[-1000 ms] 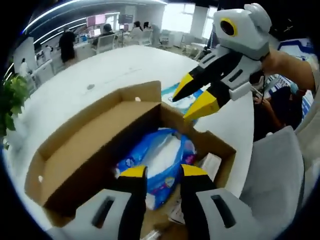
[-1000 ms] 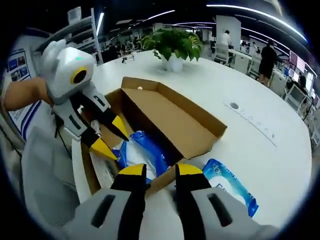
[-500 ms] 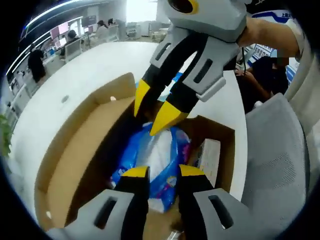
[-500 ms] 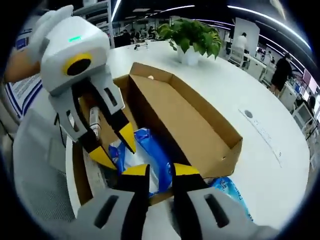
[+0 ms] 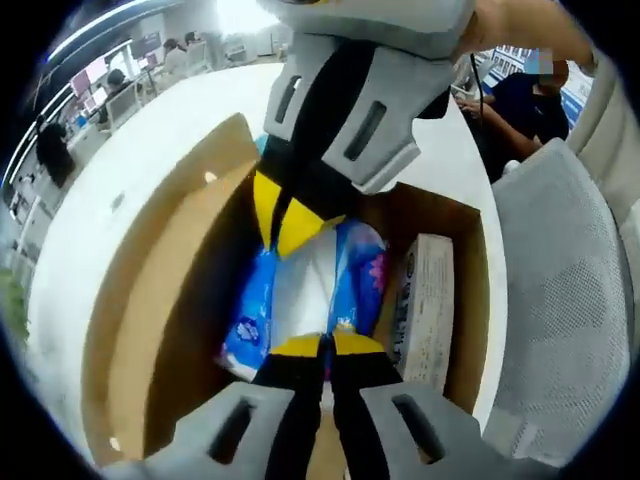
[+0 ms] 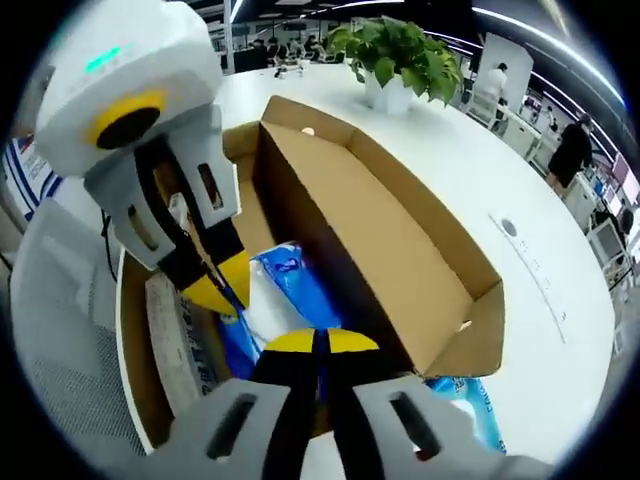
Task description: Operate the shoe box by opening the lid, removing the specified soft item, and placing it in the target area until the item is outside and the box remains undamaged.
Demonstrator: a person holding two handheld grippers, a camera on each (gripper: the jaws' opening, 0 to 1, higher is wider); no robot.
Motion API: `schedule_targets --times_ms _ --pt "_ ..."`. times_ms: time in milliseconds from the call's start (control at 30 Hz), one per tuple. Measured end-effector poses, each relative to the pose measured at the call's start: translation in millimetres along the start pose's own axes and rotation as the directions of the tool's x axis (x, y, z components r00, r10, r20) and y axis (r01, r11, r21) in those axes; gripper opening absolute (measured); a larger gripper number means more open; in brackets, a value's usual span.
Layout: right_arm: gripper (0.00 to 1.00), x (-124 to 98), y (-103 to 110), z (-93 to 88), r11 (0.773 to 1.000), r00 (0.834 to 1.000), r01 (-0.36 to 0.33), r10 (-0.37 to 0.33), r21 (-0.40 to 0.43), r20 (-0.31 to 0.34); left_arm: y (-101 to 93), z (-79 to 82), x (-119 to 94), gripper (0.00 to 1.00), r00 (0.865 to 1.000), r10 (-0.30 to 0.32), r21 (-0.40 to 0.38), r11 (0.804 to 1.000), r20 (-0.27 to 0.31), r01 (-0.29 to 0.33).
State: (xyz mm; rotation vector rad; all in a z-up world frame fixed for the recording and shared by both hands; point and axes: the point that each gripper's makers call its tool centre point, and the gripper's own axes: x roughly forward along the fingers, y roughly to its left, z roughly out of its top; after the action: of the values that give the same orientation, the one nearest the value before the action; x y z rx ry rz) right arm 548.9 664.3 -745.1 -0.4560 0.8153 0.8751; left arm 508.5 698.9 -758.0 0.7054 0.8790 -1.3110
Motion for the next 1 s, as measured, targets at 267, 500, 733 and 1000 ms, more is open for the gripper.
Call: schedule_targets --times_ms 267,500,733,1000 --pt "0.0 -9.4 -1.7 6.2 1.0 1.0 0.018 -0.018 -0.002 0.024 -3.1 2.4 -9.3 0.0 1.0 0.012 -0.019 1.0 0.018 -0.012" --pt "0.0 -16.6 -1.3 13.4 1.0 0.999 0.017 -0.017 0.002 0.043 -2.7 6.0 -22.4 0.0 0.998 0.038 -0.021 0.999 0.044 -0.037" --pt "0.0 -29.1 1.2 32.1 1.0 0.997 0.014 -0.012 -0.022 0.078 -0.5 10.4 -43.0 0.0 0.995 0.07 -0.029 0.997 0.067 -0.068" --pt "0.0 -50.3 3.9 49.6 0.998 0.994 0.023 -0.016 -0.064 0.113 0.3 23.9 -64.3 0.0 0.992 0.098 -0.055 0.994 0.081 -0.094"
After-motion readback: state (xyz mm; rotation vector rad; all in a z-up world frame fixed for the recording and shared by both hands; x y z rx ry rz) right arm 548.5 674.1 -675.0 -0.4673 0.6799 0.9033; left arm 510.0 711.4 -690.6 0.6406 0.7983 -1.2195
